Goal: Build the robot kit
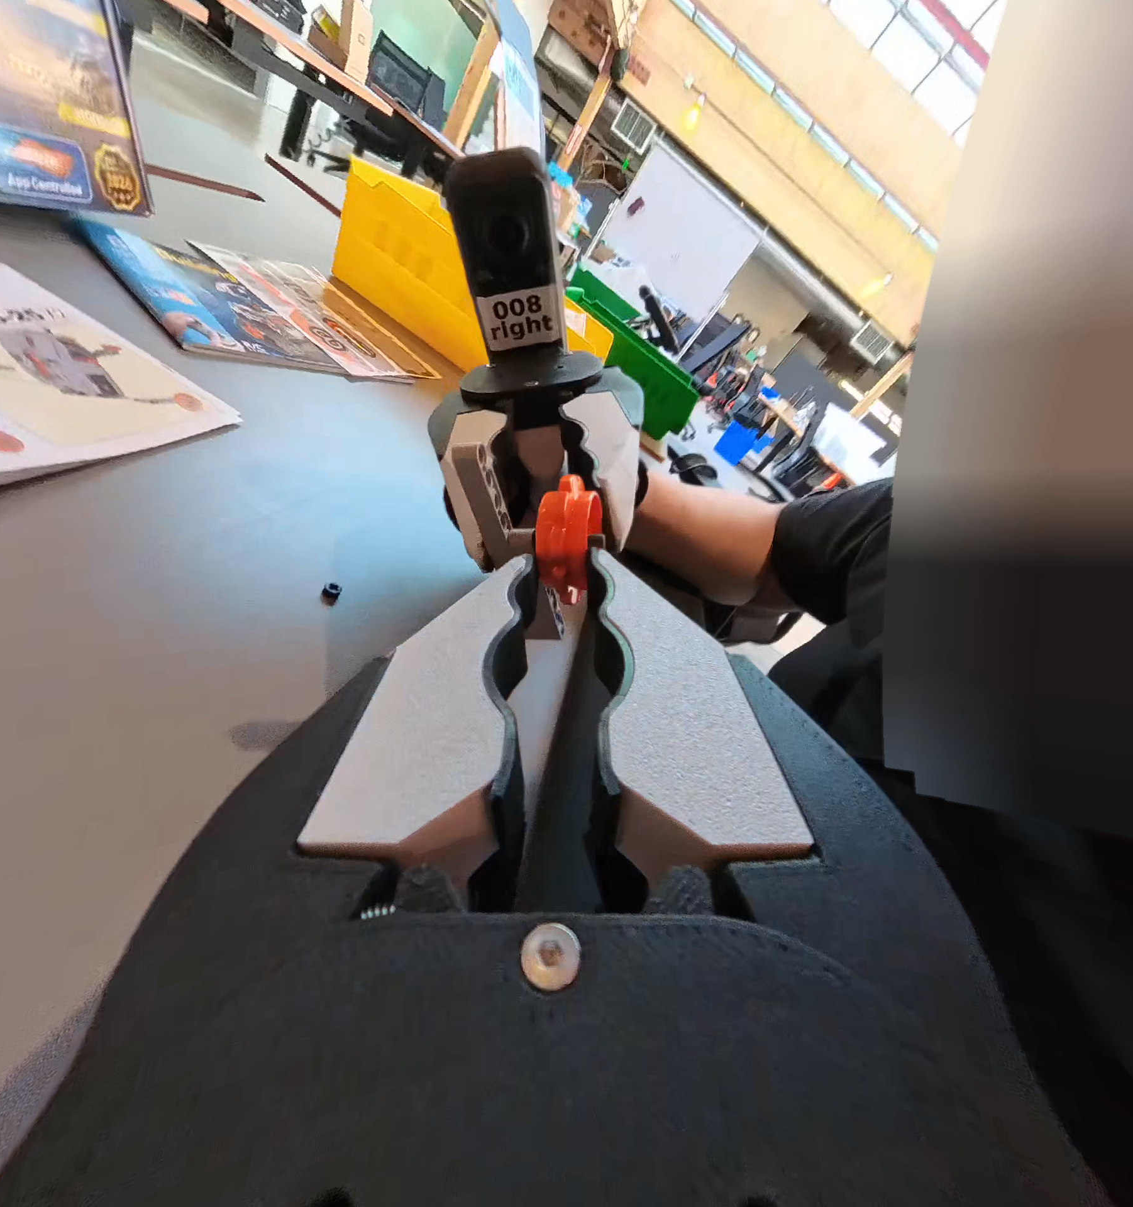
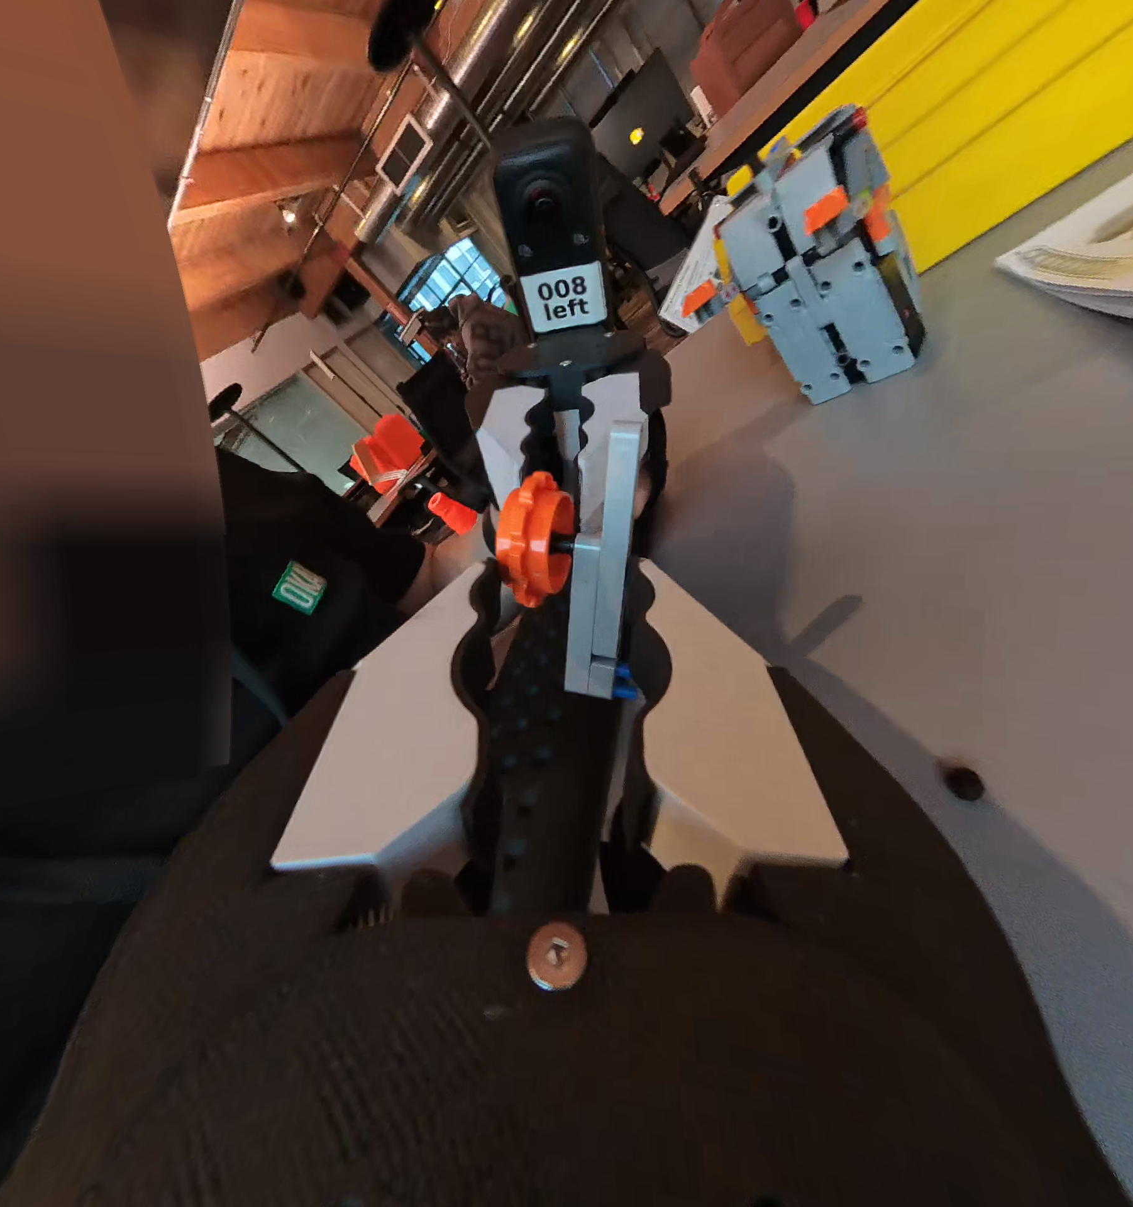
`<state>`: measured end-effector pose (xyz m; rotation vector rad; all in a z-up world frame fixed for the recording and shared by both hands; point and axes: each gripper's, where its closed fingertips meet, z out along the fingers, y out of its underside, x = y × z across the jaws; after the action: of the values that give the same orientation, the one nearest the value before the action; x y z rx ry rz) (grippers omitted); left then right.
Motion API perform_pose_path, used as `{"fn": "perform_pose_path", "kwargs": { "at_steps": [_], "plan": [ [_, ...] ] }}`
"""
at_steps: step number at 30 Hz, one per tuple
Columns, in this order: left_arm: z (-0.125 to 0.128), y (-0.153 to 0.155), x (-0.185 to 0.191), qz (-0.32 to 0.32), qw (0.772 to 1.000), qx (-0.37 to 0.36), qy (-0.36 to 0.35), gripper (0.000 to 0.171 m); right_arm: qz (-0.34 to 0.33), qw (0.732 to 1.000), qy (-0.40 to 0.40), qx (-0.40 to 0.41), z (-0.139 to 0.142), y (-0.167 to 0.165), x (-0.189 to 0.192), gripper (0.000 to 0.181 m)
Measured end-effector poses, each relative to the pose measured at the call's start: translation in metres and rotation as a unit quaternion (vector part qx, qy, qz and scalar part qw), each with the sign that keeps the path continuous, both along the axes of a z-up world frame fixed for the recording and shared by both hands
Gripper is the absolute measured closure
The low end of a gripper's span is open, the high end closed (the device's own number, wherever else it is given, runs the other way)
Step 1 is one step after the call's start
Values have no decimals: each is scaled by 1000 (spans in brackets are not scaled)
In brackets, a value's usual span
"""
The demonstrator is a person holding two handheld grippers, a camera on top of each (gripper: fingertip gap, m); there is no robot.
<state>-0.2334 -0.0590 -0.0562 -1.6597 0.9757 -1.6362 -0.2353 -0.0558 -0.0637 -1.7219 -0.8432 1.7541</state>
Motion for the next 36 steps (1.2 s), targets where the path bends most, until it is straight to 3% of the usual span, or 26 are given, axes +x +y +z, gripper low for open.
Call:
{"fn": "perform_pose_path", "kwargs": {
  "at_steps": [6,16,24,28,30,33,36],
  "plan": [
    [-6,7,2,15,1000,0,15,160,-24,998,-52,33,-13,3,-3,144],
    [-9,9,7,32,998,39,37,159,-55,996,-63,34,-16,9,0,145],
    [-8,12,6,37,999,29,26,159,-76,992,-78,58,-15,13,0,145],
    [-3,27,-2,98,994,48,30,147,-115,987,-71,84,-8,23,5,145],
    [2,28,-7,128,990,52,35,153,-171,968,-107,152,-9,37,14,146],
    [2,16,-3,137,987,55,60,166,-241,914,-174,276,-3,51,26,146],
    [0,14,9,156,984,55,65,162,-271,875,-201,348,6,52,25,146]
  ]
}}
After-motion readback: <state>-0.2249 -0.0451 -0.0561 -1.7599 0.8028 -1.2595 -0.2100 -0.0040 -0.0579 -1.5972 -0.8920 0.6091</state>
